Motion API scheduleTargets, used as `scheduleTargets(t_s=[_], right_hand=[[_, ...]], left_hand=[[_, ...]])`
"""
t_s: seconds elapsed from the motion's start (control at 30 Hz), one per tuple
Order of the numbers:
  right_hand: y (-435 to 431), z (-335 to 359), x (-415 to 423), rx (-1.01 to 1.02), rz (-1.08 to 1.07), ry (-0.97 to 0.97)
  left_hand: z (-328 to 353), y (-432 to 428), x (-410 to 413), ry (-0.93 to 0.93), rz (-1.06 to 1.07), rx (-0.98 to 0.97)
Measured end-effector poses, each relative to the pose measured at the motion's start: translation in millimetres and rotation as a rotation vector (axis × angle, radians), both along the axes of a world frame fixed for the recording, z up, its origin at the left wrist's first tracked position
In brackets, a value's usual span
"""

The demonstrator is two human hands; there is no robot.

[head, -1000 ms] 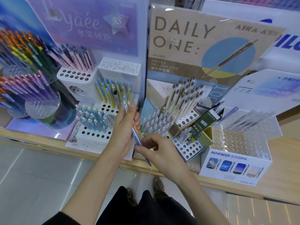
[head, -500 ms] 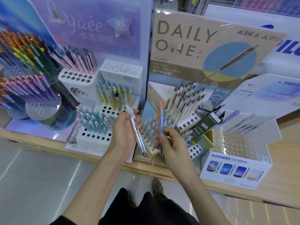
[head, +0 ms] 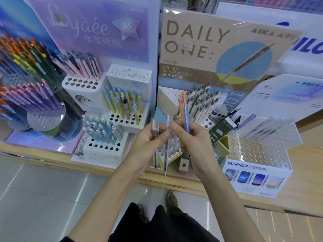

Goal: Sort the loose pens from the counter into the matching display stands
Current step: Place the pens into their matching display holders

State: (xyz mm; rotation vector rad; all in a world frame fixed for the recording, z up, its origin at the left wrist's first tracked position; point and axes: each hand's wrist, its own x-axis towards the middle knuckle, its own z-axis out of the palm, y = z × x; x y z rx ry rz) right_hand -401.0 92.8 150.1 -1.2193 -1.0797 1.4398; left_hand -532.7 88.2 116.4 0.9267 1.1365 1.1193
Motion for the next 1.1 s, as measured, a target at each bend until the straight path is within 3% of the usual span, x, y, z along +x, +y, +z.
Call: scheduleTargets(t_s=[0.2, 0.37, 0.47, 0.83, 1.1], right_hand=[[-3, -7, 10, 0.006, -0.04, -0.084], [-7, -10, 43, 0.152, -0.16, -0.421], [-6, -22, 57, 0.198, -0.143, -0.611], [-4, -67, 55, 0.297, -0.128, -0.709], [-2, -77, 54, 0.223, 0.005, -0.7]], left_hand=[[-5, -3, 6, 0.127, -0.06, 0.039], [-12, -3, 5, -0.048, 0.137, -0.061], [-18, -4, 3, -0.056, 0.192, -0.04], [-26, -16, 6, 0.061, 0.363, 0.13], [-24, -20, 6, 0.06, 0.409, 0.157]])
